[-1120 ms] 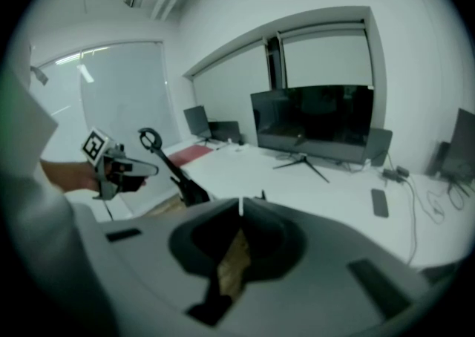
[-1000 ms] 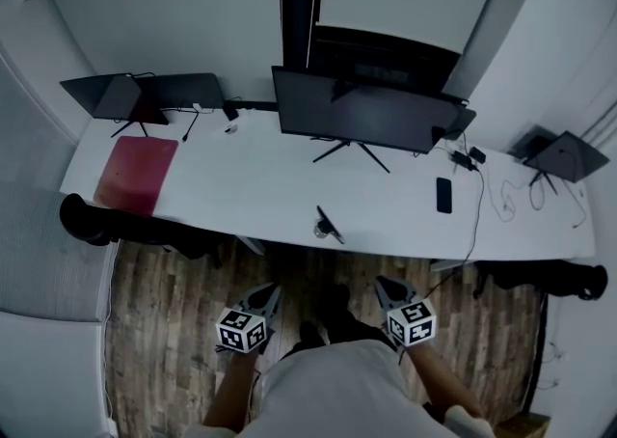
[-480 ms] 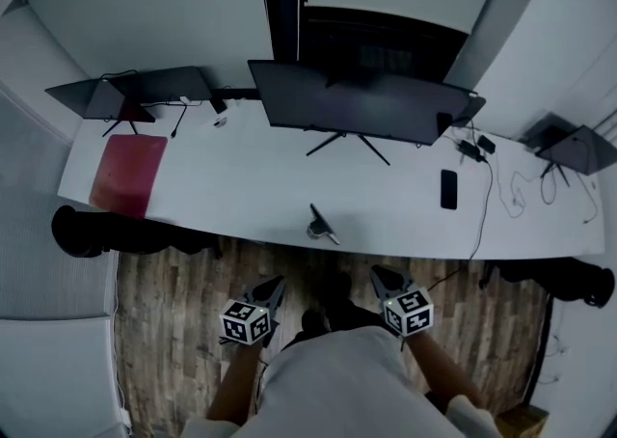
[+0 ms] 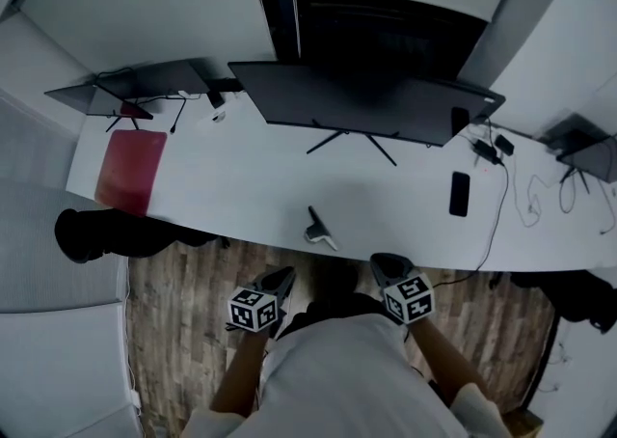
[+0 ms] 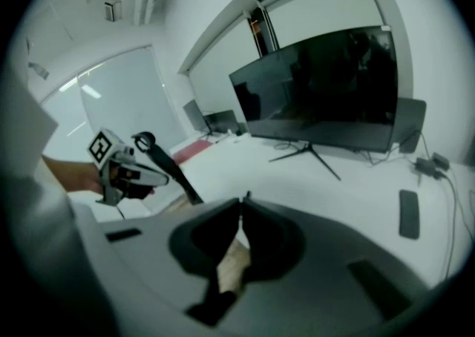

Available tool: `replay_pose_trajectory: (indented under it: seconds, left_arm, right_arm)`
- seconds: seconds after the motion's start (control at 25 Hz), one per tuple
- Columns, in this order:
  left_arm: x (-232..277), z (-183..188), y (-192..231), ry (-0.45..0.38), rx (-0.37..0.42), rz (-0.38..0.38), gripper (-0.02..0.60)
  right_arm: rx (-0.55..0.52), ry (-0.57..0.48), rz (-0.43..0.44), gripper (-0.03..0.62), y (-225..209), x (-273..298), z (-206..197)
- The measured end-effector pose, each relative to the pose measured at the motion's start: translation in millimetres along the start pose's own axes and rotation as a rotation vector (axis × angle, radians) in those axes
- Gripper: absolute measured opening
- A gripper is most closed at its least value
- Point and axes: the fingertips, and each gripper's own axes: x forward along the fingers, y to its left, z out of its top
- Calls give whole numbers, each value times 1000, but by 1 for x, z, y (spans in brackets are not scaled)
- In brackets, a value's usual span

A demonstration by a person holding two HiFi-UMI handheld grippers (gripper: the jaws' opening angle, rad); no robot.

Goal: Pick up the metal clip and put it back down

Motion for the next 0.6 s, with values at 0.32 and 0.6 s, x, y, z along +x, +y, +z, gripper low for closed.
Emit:
replay_pose_trajectory:
  seconds: [0.32,0.6]
  left_arm:
    - [51,-9,11,73,-135,20,35]
    - [83,-17,40,126,-222,61,74]
  right_arm:
    - [14,53,45,34,-30,13,-7]
    - [48,86,62,34,-36,24,-16]
